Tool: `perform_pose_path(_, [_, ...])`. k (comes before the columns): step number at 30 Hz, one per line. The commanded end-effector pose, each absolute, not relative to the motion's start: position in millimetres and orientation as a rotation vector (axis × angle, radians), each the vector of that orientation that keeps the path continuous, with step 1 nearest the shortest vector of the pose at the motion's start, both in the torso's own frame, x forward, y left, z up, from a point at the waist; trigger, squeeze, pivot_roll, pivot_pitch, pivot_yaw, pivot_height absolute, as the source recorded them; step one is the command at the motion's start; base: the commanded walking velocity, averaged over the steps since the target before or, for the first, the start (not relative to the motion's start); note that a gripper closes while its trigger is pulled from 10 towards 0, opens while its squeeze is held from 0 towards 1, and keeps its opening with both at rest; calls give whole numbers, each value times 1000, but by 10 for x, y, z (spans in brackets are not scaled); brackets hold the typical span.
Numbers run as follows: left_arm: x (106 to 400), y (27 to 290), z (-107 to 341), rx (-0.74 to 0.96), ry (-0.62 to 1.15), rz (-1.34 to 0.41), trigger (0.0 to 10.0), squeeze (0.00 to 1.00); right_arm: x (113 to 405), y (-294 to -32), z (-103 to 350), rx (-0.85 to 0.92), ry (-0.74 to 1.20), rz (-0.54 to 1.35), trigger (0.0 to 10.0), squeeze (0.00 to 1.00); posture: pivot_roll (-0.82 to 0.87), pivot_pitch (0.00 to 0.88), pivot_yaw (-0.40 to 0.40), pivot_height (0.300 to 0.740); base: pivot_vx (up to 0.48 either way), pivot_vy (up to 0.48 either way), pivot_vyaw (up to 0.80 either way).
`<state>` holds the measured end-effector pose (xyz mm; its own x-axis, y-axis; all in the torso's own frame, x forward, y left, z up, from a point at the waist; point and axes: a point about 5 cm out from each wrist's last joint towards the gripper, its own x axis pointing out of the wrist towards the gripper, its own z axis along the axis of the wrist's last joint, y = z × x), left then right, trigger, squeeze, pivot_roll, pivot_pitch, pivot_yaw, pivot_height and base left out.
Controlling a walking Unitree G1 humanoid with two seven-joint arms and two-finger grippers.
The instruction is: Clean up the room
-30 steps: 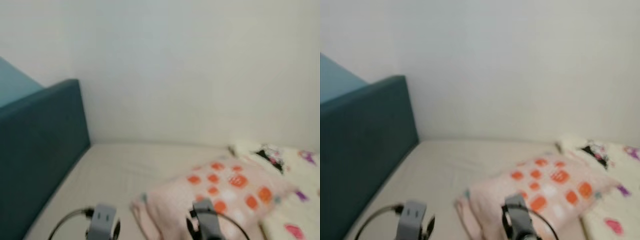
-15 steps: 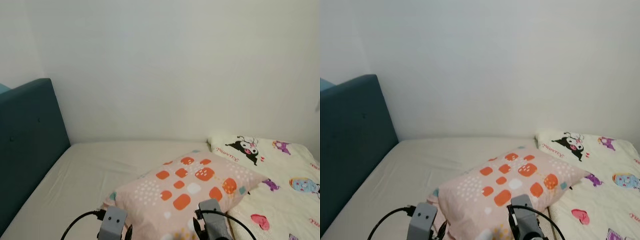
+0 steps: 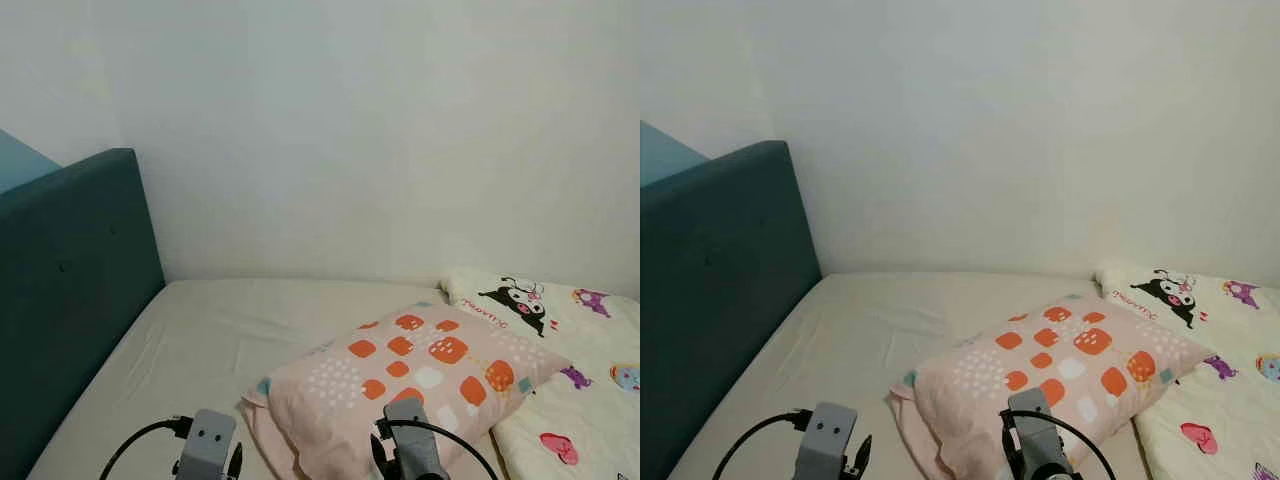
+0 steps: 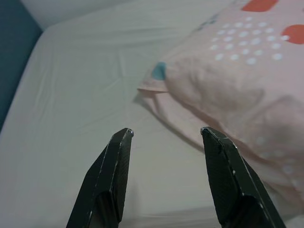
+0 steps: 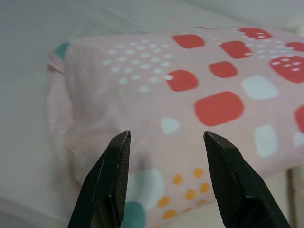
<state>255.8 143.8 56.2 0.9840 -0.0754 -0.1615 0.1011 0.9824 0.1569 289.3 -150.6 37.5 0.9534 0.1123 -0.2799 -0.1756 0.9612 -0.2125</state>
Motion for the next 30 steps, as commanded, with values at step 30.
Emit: perform_pose_path(30, [2477,1475,433,117,231,-86,10000,0,2909,-1577,415,-146,257,115,10000,0,-68,55,-18,685,0,0,0])
